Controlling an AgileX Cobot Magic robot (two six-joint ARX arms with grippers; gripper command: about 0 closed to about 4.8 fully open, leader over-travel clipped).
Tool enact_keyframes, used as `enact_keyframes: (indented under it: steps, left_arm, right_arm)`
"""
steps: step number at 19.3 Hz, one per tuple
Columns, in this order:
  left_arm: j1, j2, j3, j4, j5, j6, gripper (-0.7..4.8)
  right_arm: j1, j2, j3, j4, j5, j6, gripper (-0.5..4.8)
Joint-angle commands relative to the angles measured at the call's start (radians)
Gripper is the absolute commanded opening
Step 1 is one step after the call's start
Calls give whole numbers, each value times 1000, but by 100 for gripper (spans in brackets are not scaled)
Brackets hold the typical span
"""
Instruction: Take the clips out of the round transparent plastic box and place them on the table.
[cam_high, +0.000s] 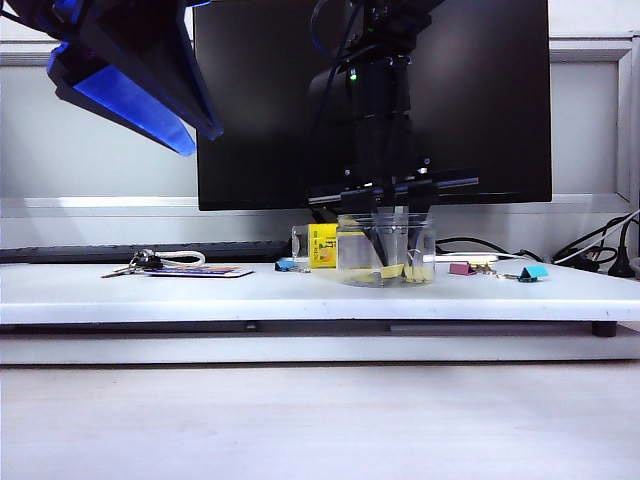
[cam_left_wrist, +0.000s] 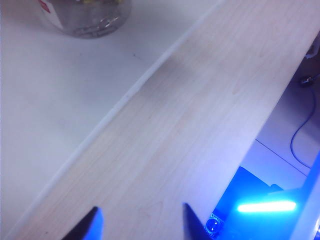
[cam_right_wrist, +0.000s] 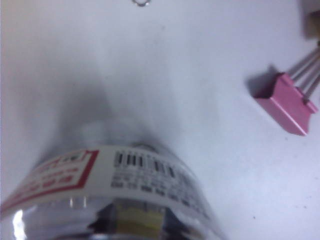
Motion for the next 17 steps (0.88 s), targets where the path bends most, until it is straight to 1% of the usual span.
enact_keyframes:
  steps: [1,4,7,9,12,14,16,17]
  left_arm:
    - [-1,-2,3,4,4,-2,214]
    - [-1,-2,3,4,4,1,214]
    - [-1,-2,3,4,4,2,214]
    - [-1,-2,3,5,2,8,214]
    - [-1,-2,3,6,-3,8,214]
    - [-1,-2,3,8,-3,9,214]
    - [-1,-2,3,8,-3,16,214]
    - [-1,-2,3,8,-3,16,214]
  right_arm:
    - [-5,10,2,14,-10,6,124]
    - [-5,21,2,33,-17,6,115]
    - [-5,35,2,57,-58,5,93]
    - [-5,40,2,61,-58,5,93]
    - [-5,40,2,77,-58,5,52]
    - [-5,40,2,79,-58,0,46]
    - [-5,40,2,80,-58,-17,11]
    - [-5,40,2,80,-58,-18,11]
